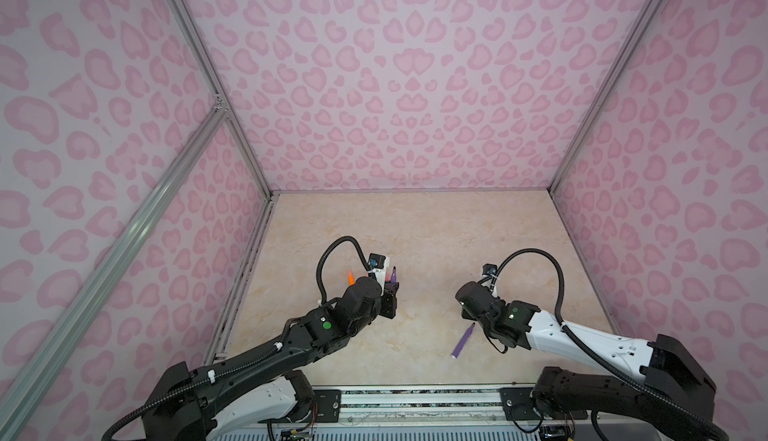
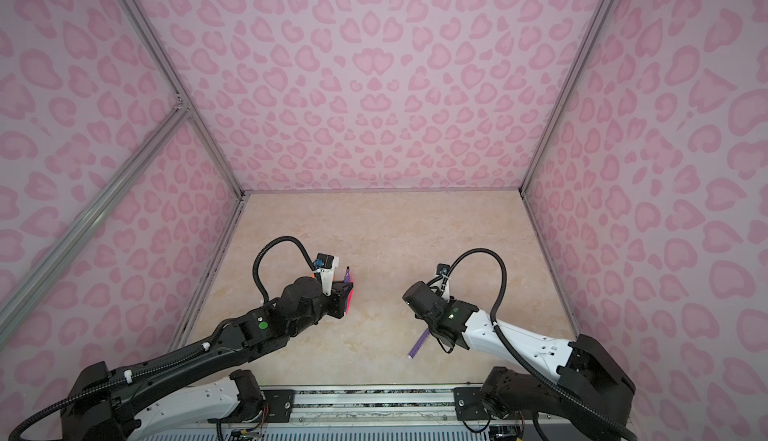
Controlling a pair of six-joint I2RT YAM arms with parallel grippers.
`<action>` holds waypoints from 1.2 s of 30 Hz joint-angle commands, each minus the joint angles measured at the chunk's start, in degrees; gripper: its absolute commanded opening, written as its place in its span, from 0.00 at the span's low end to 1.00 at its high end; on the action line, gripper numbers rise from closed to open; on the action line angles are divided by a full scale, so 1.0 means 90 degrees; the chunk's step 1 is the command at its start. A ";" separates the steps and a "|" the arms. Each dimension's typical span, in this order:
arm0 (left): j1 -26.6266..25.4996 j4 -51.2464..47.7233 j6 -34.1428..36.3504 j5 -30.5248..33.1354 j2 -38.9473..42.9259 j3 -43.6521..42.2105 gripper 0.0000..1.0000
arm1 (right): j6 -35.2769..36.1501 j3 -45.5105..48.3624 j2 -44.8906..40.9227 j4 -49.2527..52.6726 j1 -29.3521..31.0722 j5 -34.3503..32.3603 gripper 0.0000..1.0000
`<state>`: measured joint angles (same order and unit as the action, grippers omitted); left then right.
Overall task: Insert the pens into the pen caps
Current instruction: 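Lower the right gripper onto the clear cap on the table and grasp it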
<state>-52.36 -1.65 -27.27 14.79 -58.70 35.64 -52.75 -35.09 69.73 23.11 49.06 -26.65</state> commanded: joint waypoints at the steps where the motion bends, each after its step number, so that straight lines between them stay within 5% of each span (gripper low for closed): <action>1: 0.0007 0.0134 0.0050 -0.0083 -0.0049 0.0092 0.03 | 0.0007 -0.0168 0.0457 0.0139 -0.0001 0.0160 0.47; 11: 0.0007 0.0137 0.0061 -0.0183 -0.0192 0.0156 0.03 | 0.0025 -0.0423 0.1428 -0.0086 -0.0034 0.0346 0.41; 36: 0.0007 0.0117 0.0071 -0.0115 -0.0099 0.0124 0.03 | -0.0217 -0.0045 0.1598 -0.0469 -0.0110 0.0593 0.27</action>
<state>-52.36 -1.67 -26.89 13.32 -59.96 36.36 -53.63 -36.01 84.71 18.06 47.97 -20.97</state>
